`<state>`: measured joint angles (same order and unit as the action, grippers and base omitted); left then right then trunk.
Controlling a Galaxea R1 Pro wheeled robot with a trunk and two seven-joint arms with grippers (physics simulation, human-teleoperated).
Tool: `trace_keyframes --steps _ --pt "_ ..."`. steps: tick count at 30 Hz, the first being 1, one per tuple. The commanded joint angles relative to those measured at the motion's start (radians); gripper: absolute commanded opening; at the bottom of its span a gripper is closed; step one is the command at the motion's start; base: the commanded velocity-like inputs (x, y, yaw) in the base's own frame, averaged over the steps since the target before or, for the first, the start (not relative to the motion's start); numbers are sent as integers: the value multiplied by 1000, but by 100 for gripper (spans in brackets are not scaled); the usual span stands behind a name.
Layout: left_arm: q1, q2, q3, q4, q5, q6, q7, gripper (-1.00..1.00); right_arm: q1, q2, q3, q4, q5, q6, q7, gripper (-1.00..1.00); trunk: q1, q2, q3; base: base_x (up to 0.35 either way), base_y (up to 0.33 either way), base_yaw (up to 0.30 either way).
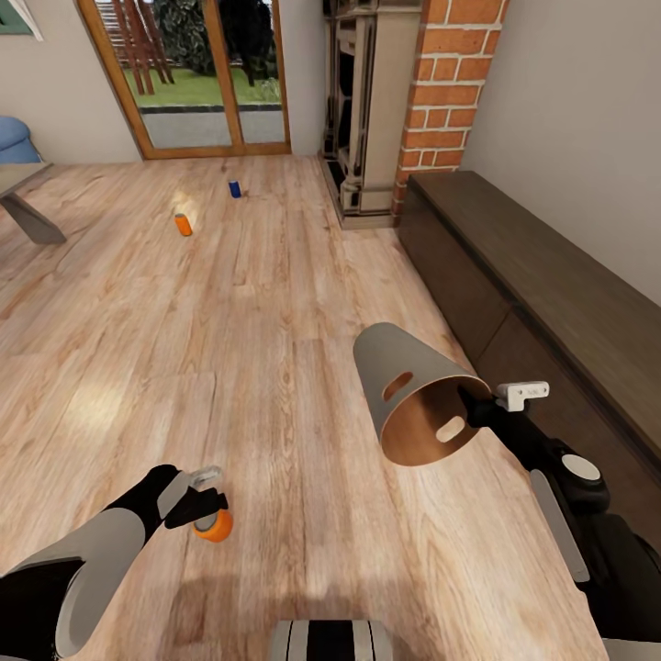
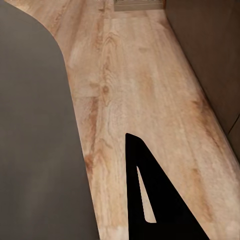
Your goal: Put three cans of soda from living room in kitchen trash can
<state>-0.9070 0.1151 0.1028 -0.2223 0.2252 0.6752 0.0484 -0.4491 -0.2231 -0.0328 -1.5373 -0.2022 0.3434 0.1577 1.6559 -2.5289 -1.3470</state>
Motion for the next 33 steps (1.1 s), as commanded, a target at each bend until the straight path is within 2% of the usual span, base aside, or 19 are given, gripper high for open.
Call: trace_keyframes --steps 1,7,18,33 --pt "0 0 0 0 0 0 -2 100 0 0 0 -1 -5 0 0 -100 0 0 0 118 0 0" --pt "0 0 0 0 -1 0 -1 100 0 0 1 -1 -5 0 0 -100 0 0 0 161 0 0" --pt "0 -11 0 0 1 -1 2 100 0 1 4 -1 -5 0 0 -100 0 0 0 17 0 0" --pt "0 -13 1 -2 2 -1 -5 100 0 3 10 -1 -3 3 -1 -100 7 -4 -58 0 0 0"
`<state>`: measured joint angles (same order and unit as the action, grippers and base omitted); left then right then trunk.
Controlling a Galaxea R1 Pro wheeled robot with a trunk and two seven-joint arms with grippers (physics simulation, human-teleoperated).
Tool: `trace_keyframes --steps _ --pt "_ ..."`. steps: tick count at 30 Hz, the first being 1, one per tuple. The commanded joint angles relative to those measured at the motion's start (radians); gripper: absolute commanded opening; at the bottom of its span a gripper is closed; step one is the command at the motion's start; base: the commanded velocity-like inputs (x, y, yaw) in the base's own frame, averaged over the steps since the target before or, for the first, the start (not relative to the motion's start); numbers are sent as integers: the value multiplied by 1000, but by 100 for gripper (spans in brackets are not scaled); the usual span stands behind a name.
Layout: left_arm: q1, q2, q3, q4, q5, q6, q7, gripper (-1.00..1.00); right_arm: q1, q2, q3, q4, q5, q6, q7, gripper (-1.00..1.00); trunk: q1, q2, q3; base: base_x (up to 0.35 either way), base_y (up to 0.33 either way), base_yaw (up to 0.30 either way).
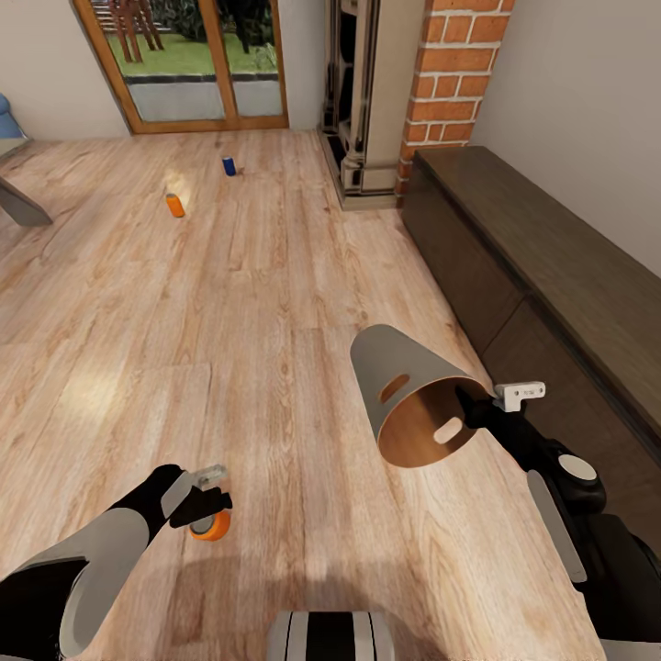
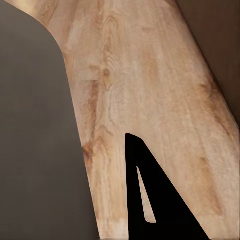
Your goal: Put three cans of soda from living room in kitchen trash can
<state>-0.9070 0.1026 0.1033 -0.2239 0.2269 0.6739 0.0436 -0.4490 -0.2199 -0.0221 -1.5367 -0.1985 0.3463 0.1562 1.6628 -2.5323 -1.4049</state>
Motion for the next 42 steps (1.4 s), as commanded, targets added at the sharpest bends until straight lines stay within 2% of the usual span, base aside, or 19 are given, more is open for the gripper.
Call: trace_keyframes --steps 1,14,15,39,42 --pt "0 0 0 0 0 0 0 100 -1 0 0 -2 -6 1 0 -100 0 0 0 0 0 0" --pt "0 0 1 0 0 0 3 100 -1 2 2 -2 0 0 0 -100 0 0 0 0 0 0" --pt "0 0 1 0 0 0 3 -100 -1 2 2 -2 0 0 0 -100 0 0 0 0 0 0" --pt "0 -1 0 -4 2 -13 -1 -100 -1 3 3 -2 2 -3 0 -100 0 0 0 0 0 0" --pt "0 -1 -1 -3 1 -13 -2 -100 -1 3 3 -2 2 -3 0 -100 -2 1 12 0 0 0"
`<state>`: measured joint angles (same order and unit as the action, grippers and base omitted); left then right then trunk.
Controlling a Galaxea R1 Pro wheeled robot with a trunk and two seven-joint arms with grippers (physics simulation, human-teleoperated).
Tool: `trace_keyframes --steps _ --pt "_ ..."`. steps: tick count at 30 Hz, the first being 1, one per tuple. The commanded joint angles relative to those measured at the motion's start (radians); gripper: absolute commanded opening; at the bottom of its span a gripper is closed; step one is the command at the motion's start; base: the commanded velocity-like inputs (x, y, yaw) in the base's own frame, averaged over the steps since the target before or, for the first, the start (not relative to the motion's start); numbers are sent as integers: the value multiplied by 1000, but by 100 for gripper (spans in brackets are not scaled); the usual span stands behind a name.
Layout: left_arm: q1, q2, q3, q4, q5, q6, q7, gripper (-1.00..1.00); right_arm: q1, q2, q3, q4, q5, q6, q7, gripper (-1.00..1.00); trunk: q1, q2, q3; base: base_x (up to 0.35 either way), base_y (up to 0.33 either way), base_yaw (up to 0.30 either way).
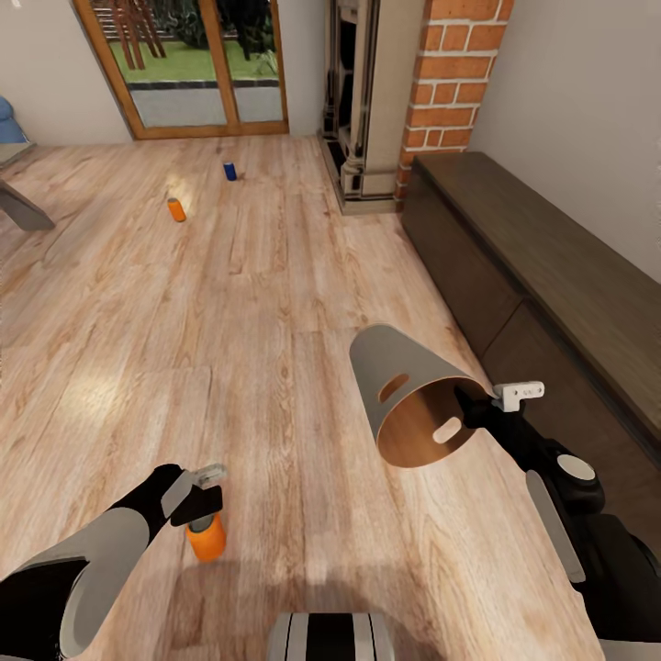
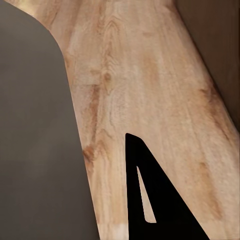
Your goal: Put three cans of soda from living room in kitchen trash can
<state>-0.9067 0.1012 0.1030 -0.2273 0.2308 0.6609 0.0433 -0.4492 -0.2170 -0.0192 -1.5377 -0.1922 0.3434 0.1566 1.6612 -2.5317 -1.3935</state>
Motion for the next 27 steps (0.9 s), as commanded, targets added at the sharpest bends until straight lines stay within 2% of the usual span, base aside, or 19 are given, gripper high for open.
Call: trace_keyframes --steps 1,23,27 --pt "0 0 0 0 -3 0 -2 -100 0 0 0 -1 -4 0 0 -100 0 0 4 0 0 0" --pt "0 0 0 2 -4 -2 -2 -100 0 1 2 -1 -4 8 0 -100 -10 5 89 0 0 0" --pt "0 0 0 3 -4 -22 -2 -100 0 1 3 -1 -4 13 0 -100 -12 6 105 0 0 0"
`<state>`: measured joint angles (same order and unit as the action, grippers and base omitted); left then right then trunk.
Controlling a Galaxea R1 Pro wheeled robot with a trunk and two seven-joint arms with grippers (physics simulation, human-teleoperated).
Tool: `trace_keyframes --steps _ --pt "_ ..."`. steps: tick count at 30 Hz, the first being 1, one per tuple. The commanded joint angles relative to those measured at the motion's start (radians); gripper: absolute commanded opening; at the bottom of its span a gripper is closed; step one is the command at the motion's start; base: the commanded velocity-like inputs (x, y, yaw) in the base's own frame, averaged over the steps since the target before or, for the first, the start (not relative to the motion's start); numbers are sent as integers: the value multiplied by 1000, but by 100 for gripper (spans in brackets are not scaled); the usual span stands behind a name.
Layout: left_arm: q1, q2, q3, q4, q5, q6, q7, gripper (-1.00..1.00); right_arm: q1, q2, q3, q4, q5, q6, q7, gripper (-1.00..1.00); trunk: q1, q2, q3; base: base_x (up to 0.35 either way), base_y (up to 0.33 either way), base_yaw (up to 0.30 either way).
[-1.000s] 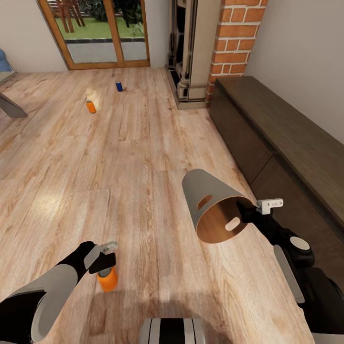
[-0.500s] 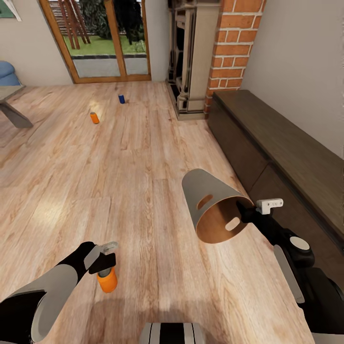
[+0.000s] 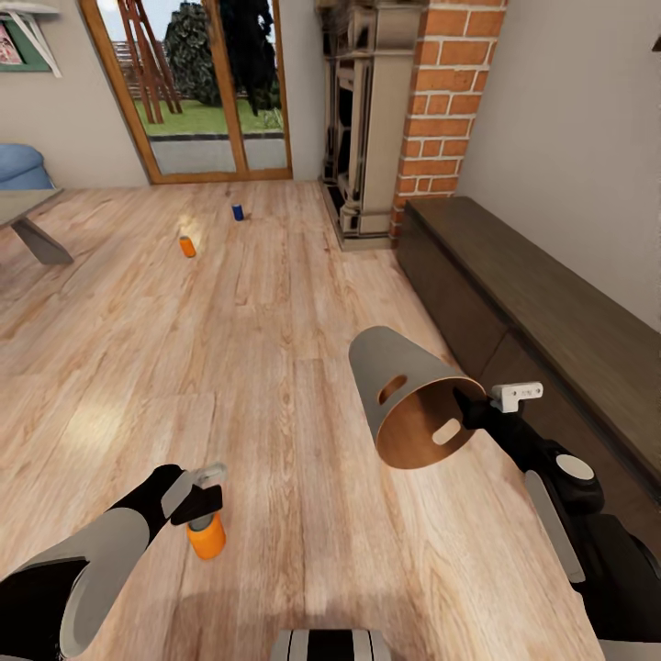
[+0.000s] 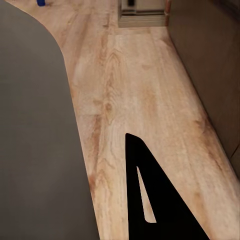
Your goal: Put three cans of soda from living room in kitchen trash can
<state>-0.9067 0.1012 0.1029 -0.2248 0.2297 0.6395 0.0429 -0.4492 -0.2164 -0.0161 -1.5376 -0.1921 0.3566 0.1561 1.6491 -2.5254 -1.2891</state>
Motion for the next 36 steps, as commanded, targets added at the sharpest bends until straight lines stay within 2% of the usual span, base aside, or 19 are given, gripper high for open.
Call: trace_keyframes --steps 1,8,16,28,36 --pt "0 0 0 0 -3 -3 -2 -100 0 0 0 -1 -4 1 0 -100 0 0 4 0 0 0" --pt "0 0 0 0 -3 -29 -2 -100 0 0 3 0 -4 9 -1 -100 -4 2 31 0 0 0" --pt "0 0 0 -1 -3 -43 -2 -100 0 0 4 1 -4 67 0 -100 -7 4 62 0 0 0" --pt "0 0 -1 -1 -4 -112 4 -100 -10 3 12 1 -6 314 -1 -100 -13 7 108 0 0 0" --pt "0 0 -1 -2 -4 -123 6 -100 -13 2 20 3 -6 390 -9 -100 -16 8 139 0 0 0"
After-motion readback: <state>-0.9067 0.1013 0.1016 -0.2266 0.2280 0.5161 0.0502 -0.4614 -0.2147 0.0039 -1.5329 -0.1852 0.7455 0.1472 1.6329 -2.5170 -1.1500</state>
